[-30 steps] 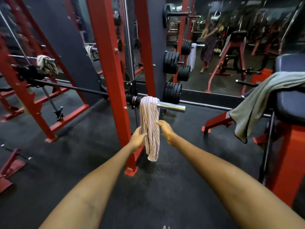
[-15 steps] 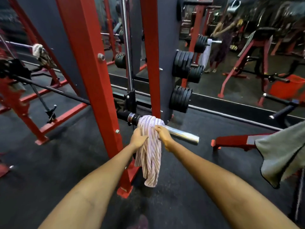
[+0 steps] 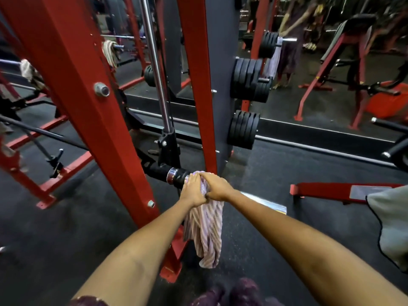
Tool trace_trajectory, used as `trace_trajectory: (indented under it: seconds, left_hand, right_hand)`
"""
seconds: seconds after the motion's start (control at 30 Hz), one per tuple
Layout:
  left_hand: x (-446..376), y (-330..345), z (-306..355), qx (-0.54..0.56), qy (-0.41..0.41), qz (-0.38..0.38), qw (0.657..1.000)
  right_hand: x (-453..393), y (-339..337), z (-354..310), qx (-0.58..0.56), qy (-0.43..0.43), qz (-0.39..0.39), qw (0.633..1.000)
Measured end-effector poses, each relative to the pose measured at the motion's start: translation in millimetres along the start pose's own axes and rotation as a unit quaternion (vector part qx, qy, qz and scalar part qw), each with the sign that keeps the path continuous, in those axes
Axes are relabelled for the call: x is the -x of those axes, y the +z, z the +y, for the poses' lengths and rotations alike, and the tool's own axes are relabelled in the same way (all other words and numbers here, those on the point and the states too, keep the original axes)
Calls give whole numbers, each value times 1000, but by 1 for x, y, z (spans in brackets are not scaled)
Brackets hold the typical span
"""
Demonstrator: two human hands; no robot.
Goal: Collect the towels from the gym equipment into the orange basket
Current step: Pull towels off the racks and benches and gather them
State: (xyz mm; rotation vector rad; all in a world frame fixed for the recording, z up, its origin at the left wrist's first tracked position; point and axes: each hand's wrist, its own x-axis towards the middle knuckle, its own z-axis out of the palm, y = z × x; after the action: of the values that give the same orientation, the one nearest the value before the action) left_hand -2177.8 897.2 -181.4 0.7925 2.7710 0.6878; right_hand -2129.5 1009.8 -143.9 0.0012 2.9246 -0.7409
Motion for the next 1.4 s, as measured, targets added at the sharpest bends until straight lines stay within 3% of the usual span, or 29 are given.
trace_trajectory:
  seconds: [0.17,0.27,0.33,0.4,0.5,0.6,0.7,0.8,0.87,0.97,1.0,1.17,1.3,1.4]
  left_hand:
    - [-5,10,-16,44,20,19,999]
    - [-2,7,-17,133,-33,37,990]
    - [1,2,-16,155,-55,46,985]
    - [5,1,-15,158,-35,51,986]
    - [14,-1,-15,148,-7,69,987]
    - [27,0,-8,250,-50,125,959]
    - [38,-4,7,372,-123,169,904]
    - [54,-14,32,414,-119,162,888]
    - [65,-19,48,433,-112,162,879]
    - [86,-25,63,511,-147,181,827]
    - [94,-26,66,531,-166,185,810]
    - [138,-26,65,559,-188,214,779]
    - [166,-30,64,591,-172,215,758]
    - [181,-37,60,596,-180,218,752]
  right_hand:
    - [-16,16,8,146,20,9,989]
    - [-17,18,1,173,-8,75,982]
    - [-15,12,-4,124,-37,87,988]
    - [-11,1,-6,46,-25,75,996]
    - [-11,-14,1,-49,-7,115,992]
    - [1,-34,0,-140,-20,117,983]
    - [20,-57,-14,-310,-28,103,945]
    - [40,-66,-27,-448,1,75,891]
    - [55,-66,-36,-530,23,59,845]
    - [75,-64,-46,-647,68,35,759]
    - [79,-63,-50,-658,79,33,748]
    - [106,-42,-71,-656,119,45,744]
    - [130,-23,-71,-606,104,74,785]
    - [148,1,-63,-583,73,24,809]
